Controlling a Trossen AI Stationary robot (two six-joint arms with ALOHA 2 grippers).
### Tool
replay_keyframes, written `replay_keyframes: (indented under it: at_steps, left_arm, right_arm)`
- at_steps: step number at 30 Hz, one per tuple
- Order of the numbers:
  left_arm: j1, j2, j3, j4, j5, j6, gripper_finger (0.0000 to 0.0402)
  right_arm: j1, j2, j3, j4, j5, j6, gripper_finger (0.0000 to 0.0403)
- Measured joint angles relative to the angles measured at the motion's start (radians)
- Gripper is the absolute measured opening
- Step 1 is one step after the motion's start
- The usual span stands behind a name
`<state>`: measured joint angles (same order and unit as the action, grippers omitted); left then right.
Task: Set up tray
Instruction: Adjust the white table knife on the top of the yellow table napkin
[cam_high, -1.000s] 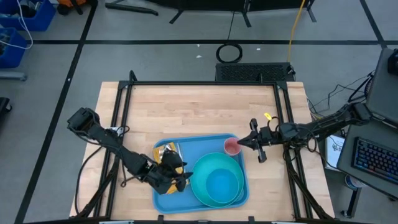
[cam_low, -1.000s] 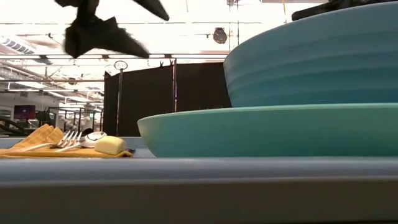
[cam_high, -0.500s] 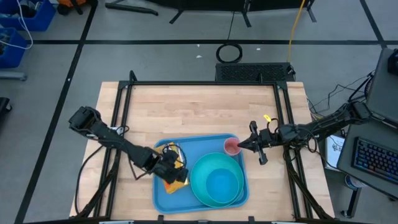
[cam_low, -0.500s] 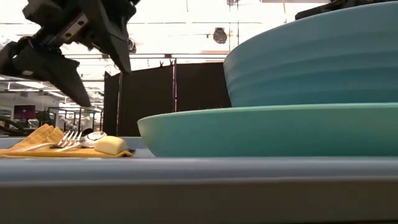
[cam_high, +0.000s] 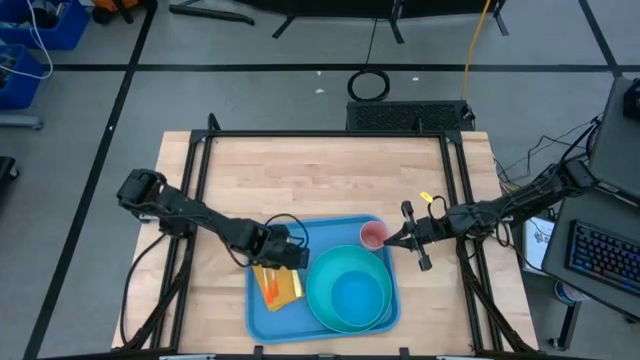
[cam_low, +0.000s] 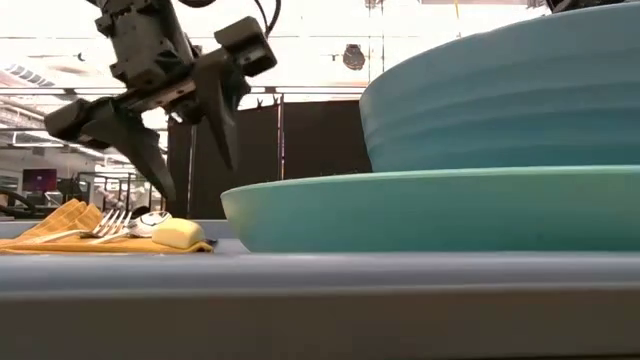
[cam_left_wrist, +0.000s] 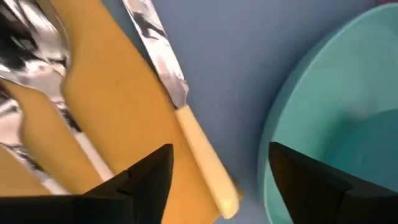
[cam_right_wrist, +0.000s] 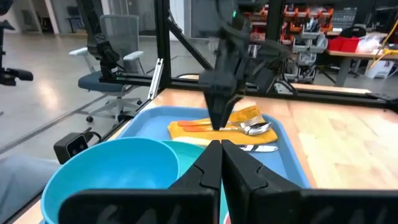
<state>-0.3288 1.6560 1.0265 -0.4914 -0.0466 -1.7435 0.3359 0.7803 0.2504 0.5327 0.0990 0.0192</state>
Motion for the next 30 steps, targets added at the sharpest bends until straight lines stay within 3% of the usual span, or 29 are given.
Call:
replay_keyframes:
  at_steps: [10, 30]
  left_arm:
    - [0.001, 0.082, -0.002, 0.142, 0.066, -0.007, 0.0187]
    - [-0.009, 0.131, -0.001, 0.035, 0.19, -0.046, 0.0184]
  right_arm:
    - [0.0, 0.0, 0.0, 0.0, 0.0, -0.009, 0.0]
    - [0.0, 0.0, 0.0, -0.008, 0.0, -0.006, 0.0]
